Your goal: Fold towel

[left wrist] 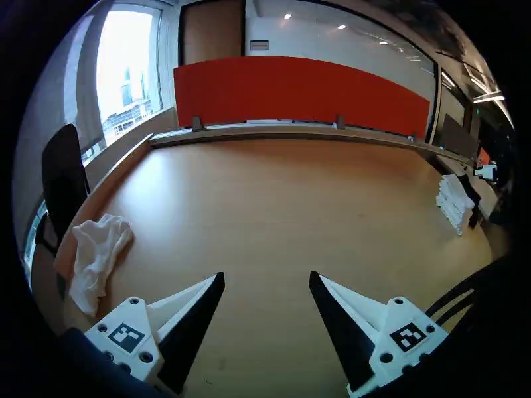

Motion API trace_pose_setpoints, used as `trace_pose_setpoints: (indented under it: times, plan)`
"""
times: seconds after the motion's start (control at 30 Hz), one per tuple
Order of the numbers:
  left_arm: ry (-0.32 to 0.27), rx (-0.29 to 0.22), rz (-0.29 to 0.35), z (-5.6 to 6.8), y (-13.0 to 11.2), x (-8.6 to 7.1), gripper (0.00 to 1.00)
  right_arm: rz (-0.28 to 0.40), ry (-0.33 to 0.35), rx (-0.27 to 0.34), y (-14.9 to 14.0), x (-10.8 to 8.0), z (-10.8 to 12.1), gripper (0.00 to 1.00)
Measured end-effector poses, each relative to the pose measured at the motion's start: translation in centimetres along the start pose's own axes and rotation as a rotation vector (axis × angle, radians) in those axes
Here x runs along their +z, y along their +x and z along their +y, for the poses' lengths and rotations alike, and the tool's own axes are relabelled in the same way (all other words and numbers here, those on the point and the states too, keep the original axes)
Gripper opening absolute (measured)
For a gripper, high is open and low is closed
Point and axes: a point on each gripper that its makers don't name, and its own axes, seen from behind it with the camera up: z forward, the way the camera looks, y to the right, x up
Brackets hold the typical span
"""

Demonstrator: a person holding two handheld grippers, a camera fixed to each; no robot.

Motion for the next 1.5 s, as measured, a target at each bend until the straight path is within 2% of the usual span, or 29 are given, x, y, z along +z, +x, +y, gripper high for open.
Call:
trace_pose_setpoints:
  times: [0.67,0.87,1.27,1.5]
  plan:
    - [0.001,-0.021,-0.004,0.0,-0.1,0.0,0.94,0.267,-0.042,0.038,5.0,-1.9,-0.2,0.94]
    - [0.001,-0.024,-0.001,0.1,0.1,-0.1,0.94,0.352,-0.023,0.041,6.7,-2.9,-1.2,0.94]
    - [0.003,-0.030,0.020,-0.2,0.6,-0.1,0.94,0.385,0.010,0.033,8.0,-3.5,-3.6,0.94]
    - [0.004,-0.042,0.059,-0.6,1.6,-0.2,0.94,0.392,0.045,0.034,8.4,-4.0,-5.5,0.94]
